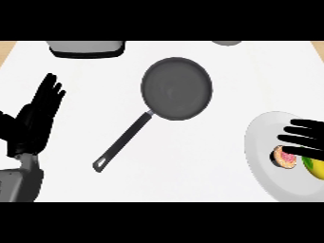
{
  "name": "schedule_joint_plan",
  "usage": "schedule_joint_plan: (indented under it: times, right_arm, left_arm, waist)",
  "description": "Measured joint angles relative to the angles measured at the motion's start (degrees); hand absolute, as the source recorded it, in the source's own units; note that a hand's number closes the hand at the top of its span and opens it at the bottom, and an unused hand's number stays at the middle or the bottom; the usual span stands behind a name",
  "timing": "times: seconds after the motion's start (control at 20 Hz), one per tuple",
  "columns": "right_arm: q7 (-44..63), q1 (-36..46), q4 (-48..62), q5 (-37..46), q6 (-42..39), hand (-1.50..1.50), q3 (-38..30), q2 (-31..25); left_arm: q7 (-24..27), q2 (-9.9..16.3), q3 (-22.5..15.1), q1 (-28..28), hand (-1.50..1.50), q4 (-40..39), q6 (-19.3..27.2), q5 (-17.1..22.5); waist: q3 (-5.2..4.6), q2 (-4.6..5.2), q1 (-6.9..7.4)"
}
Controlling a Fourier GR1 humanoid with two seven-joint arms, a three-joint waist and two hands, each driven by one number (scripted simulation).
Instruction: Pick the cupcake from the plate and place it in the pan
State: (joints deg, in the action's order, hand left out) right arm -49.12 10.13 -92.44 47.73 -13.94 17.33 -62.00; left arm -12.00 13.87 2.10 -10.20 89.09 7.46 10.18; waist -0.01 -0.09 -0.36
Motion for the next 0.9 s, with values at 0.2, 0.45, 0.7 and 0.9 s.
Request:
schedule_joint_plan:
  times: [0.2, 0.45, 0.7, 0.9]
  right_arm:
    - [3.3, -0.1, -0.6, 4.3, -1.6, -1.5, 0.1, 4.1]
    - [4.7, 0.4, 0.3, 9.0, -3.1, -1.5, -0.1, 8.9]
    - [3.9, 2.4, 5.1, 14.4, -2.7, -1.5, 0.6, 13.9]
    - [2.0, 2.0, 7.9, 18.0, -1.2, -1.5, 0.2, 16.2]
  left_arm:
    - [-0.1, -0.5, 0.2, -0.2, 0.0, -0.1, -0.3, -0.5]
    - [-0.8, -0.3, 1.0, 0.5, 0.0, 1.0, -1.7, -0.3]
    - [-1.3, -1.2, 1.0, 1.6, 0.0, 2.7, -1.8, -1.0]
    - [-1.8, -1.6, 1.2, 1.7, 0.0, 3.4, -2.2, -1.4]
  waist:
    - [-0.01, 0.05, 0.27]
    - [-0.01, 0.08, 0.45]
    - [-0.01, 0.1, 0.64]
    - [0.02, 0.1, 0.55]
